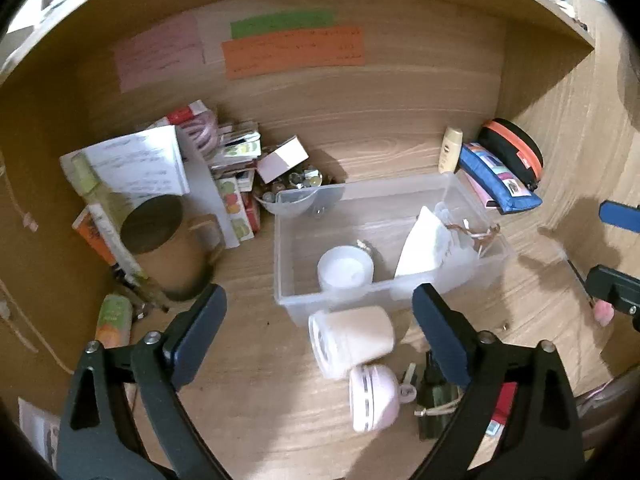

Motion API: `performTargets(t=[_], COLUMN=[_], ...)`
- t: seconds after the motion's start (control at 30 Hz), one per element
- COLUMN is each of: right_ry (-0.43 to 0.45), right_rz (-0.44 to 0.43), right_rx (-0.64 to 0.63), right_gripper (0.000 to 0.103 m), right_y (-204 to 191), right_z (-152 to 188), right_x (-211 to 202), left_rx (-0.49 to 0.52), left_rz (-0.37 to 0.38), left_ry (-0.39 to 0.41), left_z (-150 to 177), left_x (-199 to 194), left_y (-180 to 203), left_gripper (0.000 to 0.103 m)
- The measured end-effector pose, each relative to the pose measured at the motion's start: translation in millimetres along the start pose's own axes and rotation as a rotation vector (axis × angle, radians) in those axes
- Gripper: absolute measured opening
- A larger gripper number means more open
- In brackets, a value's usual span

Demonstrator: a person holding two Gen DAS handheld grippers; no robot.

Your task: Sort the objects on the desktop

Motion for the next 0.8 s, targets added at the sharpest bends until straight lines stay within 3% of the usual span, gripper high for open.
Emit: performTargets(t=[0.1,0.33,0.6,0.8], right_ry=[0.007,-0.007,-0.072,-0.119], right_rz=[-0.018,-0.037,-0.036,-0.066], right_rx=[0.026,0.086,0.202,0.219], right_gripper=[0.097,0.098,0.098,0.098], right_y=[-2.2,3.4,27.6,29.3], right_z=[14.6,52.7,99.7,121.0], right_x=[-2.0,7.7,37.4,56.4], left_rx=[0.003,0.031,0.034,0.029], left_rz=[0.003,0.007,0.027,0.069], left_ry=[0.013,0.025,-0.051,-0.128], left_z=[11.5,43.1,78.9,104.4], left_x=[-7.5,-4.0,24.8,45.7], left_y=[3.4,19.7,25.6,26.8], left_gripper=[0.1,0.1,0.101,0.1])
Point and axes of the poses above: each gripper's, at about its wrist camera, not at the fingertips, and x roughly the way its jaws point, y to its right, z to its underside, the point moved 7 cm from there along x, roughly the way its jaws point, and after that the axes turned 10 degrees about -z, right-handed, at the moved point
